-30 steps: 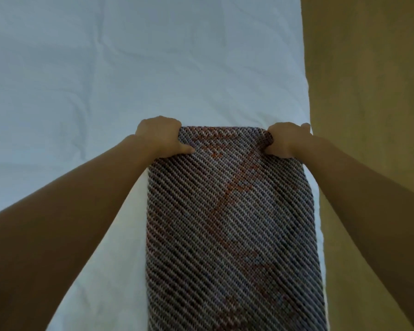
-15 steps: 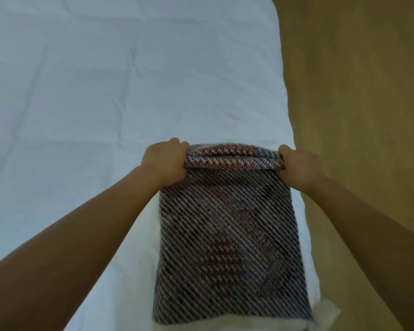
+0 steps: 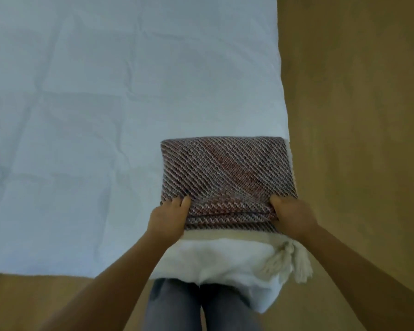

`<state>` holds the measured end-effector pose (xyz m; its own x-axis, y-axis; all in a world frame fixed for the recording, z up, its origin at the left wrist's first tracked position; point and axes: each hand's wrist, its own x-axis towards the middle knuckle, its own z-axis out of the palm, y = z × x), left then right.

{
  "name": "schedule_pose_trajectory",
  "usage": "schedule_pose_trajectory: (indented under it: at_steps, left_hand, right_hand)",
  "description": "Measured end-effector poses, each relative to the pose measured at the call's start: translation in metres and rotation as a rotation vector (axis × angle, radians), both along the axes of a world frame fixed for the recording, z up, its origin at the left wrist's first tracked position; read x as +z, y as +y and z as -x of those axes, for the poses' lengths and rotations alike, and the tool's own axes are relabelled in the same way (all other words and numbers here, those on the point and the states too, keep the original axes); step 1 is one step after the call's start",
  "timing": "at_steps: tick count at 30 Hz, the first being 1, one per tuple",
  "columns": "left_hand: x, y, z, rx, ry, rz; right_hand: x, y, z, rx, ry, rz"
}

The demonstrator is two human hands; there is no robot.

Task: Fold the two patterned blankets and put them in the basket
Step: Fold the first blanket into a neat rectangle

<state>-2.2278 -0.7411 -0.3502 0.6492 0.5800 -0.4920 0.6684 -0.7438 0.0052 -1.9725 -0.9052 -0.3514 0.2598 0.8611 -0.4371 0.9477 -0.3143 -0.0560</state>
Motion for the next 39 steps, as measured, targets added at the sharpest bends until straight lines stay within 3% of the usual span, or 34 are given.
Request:
schedule_pose_trajectory:
  at_steps: [6, 8, 10, 12, 15, 17, 24, 27, 29, 32, 36, 39]
  left_hand:
    - [-0.019, -0.027, 0.017, 0.081, 0.194, 0.086]
    - [-0.019, -0.028, 0.014, 0.17, 0.115, 0.176]
    - [-0.015, -0.027, 0.012, 0.371, -0.202, 0.191]
    - [-0.014, -0.023, 0.009, 0.64, -0.468, 0.115]
    - [-0.017, -0.017, 0.009, 1.058, -0.408, 0.184]
    - [-0.019, -0.019, 0.011, 1.159, -0.331, 0.253]
    - [-0.021, -0.027, 0.02, 1.274, -0.598, 0.478]
    - [-0.026, -0.027, 0.025, 1.407, -0.519, 0.666]
    - [-0.026, -0.023, 0.02, 1.373, -0.47, 0.64]
    - [-0.022, -0.006, 0.009, 1.243, -0.469, 0.541]
    - [-0.011, 0.034, -0.002, 1.285, -0.665, 0.716]
    - [-0.008, 0.059, -0.009, 1.311, -0.703, 0.819]
  right_hand:
    - [-0.024, -0.026, 0.03, -0.034, 0.053, 0.14]
    - [-0.027, -0.025, 0.034, -0.079, 0.158, 0.216]
    - [-0.026, -0.022, 0.033, -0.143, 0.271, 0.211]
    - [-0.022, -0.021, 0.028, -0.172, 0.263, 0.071]
    - [-0.022, -0.023, 0.031, -0.086, 0.175, -0.095]
    - [-0.024, -0.021, 0.038, -0.009, 0.163, -0.049]
    - [-0.018, -0.015, 0.053, 0.023, 0.171, -0.188]
    - [-0.022, -0.016, 0.059, 0.004, 0.094, 0.082]
    - [-0.025, -0.011, 0.058, -0.033, 0.136, 0.195]
    - [-0.015, 0.006, 0.057, -0.097, 0.276, 0.098]
    - [0.005, 0.045, 0.06, -0.116, 0.408, -0.146]
    - [0.02, 0.097, 0.064, -0.048, 0.446, -0.308]
